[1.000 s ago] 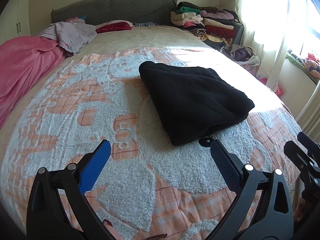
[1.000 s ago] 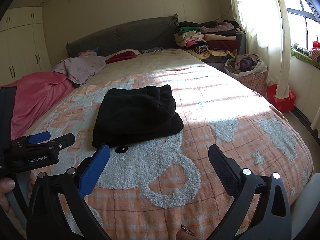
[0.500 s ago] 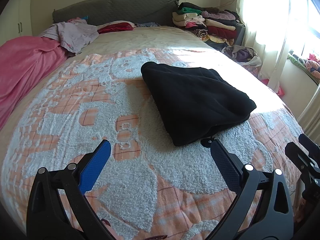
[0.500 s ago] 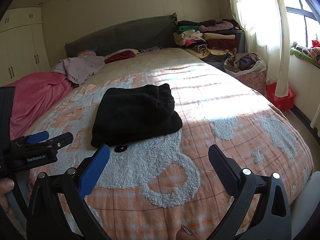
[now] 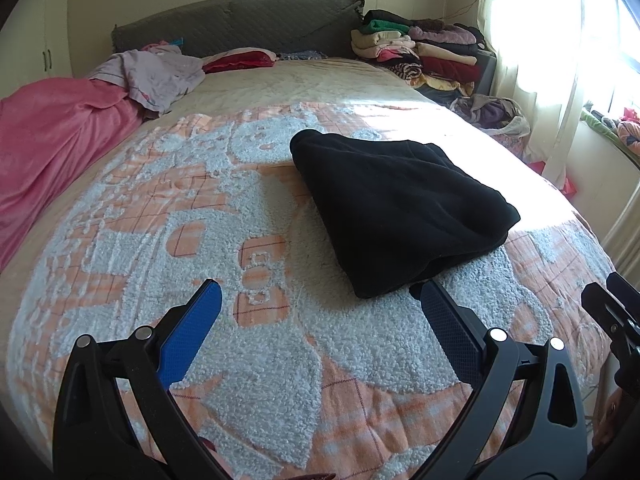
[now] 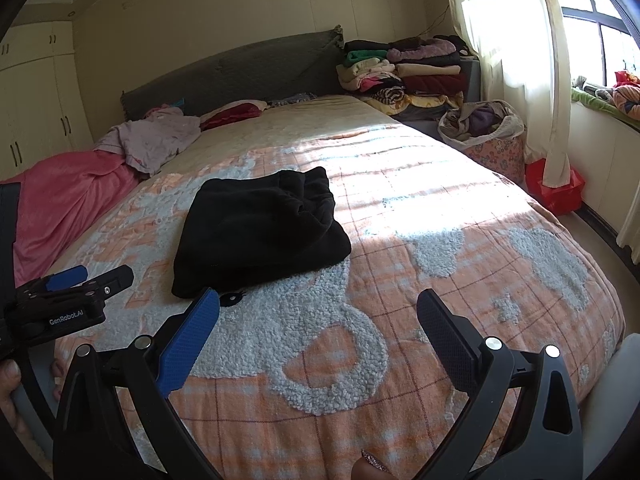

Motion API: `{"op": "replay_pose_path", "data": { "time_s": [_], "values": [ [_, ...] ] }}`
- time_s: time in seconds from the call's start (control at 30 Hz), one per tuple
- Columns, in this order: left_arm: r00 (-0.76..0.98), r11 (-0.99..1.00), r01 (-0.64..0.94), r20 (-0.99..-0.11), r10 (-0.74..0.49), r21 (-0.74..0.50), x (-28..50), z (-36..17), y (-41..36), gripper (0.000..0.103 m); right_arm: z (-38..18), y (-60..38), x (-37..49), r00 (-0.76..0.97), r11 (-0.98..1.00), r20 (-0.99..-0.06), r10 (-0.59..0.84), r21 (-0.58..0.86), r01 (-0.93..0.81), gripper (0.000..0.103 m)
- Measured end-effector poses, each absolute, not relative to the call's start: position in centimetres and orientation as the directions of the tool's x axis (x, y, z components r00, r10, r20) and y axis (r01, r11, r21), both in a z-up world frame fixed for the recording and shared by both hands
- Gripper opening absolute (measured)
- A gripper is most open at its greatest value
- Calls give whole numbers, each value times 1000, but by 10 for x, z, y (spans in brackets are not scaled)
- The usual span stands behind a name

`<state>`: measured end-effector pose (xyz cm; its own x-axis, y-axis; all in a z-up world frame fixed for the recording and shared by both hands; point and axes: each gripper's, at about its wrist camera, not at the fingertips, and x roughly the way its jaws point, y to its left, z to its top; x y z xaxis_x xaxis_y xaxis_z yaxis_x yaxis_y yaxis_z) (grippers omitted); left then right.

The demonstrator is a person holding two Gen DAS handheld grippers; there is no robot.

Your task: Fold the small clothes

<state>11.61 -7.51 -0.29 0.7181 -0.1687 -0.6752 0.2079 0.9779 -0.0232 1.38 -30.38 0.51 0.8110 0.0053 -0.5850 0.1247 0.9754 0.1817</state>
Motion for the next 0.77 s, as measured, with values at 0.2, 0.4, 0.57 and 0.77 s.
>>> {"op": "replay_pose_path", "data": {
  "time_s": [0.2,0.4,0.57,0.77],
  "values": [
    [718,986,153,-678,-159,-68,121,1,-57,94,-5,-350,-1,780,931,-617,-99,218,291,98],
    [718,982,11,-682,-138,-187,150,17,31,93,-23,-469,-62,645,770,-660,-387,153,619,98],
    [693,946,-293,-712,111,-138,189,20,164,94,-63,-590,-137,353,485,-723,-594,28,874,98],
    [499,796,-605,-775,388,9,222,-11,335,94,-115,-696,-200,112,250,-791,-602,-53,967,98]
  ]
}}
